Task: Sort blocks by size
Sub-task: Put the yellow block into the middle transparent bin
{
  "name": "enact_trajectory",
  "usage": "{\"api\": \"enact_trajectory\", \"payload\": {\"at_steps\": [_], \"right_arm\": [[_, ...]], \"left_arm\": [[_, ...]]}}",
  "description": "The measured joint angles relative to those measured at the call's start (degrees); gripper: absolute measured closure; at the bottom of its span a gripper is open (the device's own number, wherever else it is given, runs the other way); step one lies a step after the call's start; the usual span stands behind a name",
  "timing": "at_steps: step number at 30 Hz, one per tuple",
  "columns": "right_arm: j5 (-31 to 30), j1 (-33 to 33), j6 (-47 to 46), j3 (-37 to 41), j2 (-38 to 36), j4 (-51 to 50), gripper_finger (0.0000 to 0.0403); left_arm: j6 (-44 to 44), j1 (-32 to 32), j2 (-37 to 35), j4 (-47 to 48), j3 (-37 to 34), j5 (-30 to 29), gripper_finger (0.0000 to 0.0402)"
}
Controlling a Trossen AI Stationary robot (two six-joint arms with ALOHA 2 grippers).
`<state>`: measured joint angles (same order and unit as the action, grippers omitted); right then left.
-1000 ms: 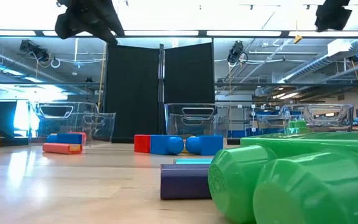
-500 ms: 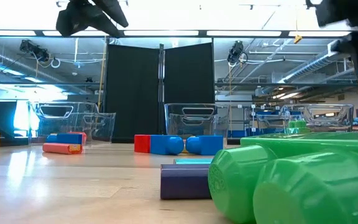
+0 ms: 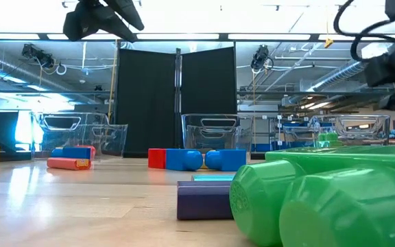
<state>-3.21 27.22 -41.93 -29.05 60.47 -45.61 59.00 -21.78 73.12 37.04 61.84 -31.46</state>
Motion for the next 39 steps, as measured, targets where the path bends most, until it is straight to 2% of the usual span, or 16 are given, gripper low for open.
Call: {"api": "enact_trajectory", "payload": {"at_steps": [9, 17, 26, 33, 37, 39], "right_arm": [[1.4, 0.0, -0.1, 4.7, 0.4, 9.5, 0.0214], [1.4, 0.0, -0.4, 8.3, 0.2, 11.9, 0.0221], [0.5, 0.1, 0.8, 8.5, 0.2, 12.5, 0.0224], [0.0, 0.1, 1.7, 8.6, 0.3, 12.6, 0.0289], [0.1, 0.1, 1.5, 8.6, 0.3, 12.9, 0.0289], [0.1, 0.1, 1.5, 8.6, 0.3, 12.9, 0.0289]], "left_arm": [[0.0, 0.0, 0.0, -0.1, 0.0, -0.2, 0.0270], [-0.1, 0.0, 0.0, -0.1, 0.0, -0.2, 0.0270], [-0.2, 0.0, 0.0, -0.6, 0.0, -0.2, 0.0270], [-0.2, 0.0, 0.0, -2.1, 0.0, -0.2, 0.0270], [-0.5, 0.0, 0.0, -2.0, 0.0, -0.2, 0.0270], [-3.4, 0.0, 0.0, -1.6, 0.0, -0.1, 0.0270]]}}
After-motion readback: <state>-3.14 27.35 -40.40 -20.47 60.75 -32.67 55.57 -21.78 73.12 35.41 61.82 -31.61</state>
